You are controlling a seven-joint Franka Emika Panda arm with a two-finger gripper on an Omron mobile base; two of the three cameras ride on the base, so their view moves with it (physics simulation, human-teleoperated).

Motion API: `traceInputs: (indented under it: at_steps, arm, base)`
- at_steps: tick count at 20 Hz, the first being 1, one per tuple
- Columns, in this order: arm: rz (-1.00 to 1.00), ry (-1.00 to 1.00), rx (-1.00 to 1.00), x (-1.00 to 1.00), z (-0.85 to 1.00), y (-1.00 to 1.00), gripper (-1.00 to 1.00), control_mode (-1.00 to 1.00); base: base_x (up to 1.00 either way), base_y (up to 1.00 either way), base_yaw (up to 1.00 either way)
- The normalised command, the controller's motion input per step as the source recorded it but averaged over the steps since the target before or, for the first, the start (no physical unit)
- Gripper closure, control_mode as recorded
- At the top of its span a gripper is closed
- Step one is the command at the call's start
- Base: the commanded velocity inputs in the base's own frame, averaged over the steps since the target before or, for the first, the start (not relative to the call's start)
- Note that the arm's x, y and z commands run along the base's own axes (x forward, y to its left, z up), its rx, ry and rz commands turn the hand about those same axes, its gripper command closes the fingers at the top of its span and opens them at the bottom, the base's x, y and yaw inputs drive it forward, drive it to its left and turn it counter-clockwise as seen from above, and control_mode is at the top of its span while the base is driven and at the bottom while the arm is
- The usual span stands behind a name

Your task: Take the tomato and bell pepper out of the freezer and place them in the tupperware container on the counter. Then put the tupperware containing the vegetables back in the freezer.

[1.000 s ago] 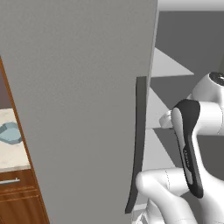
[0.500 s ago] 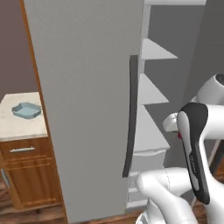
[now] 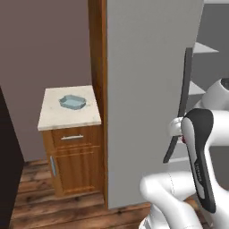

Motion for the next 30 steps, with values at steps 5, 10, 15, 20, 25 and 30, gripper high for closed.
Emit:
traceInputs:
  at_steps: [5,10,15,20,25,30]
  arm:
    - [0.0,0.0,0.0,0.0,0.0,0.0,1.0,1.0]
    - [0.0,0.0,0.0,0.0,0.0,0.0,1.0,1.0]
    - [0.0,0.0,0.0,0.0,0.0,0.0,1.0,1.0]
    - [0.0,0.0,0.0,0.0,0.0,0.0,1.0,1.0]
    - [0.0,0.0,0.0,0.0,0.0,0.0,1.0,1.0]
    - [0.0,0.0,0.0,0.0,0.0,0.0,1.0,1.0]
  base:
    - [0.08,1.0,-0.11]
    - [0.27,1.0,-0.16]
    - [0.61,1.0,-0.21]
    - [0.9,0.76,-0.21]
    - [0.96,0.31,-0.19]
    - [0.92,0.02,-0.18]
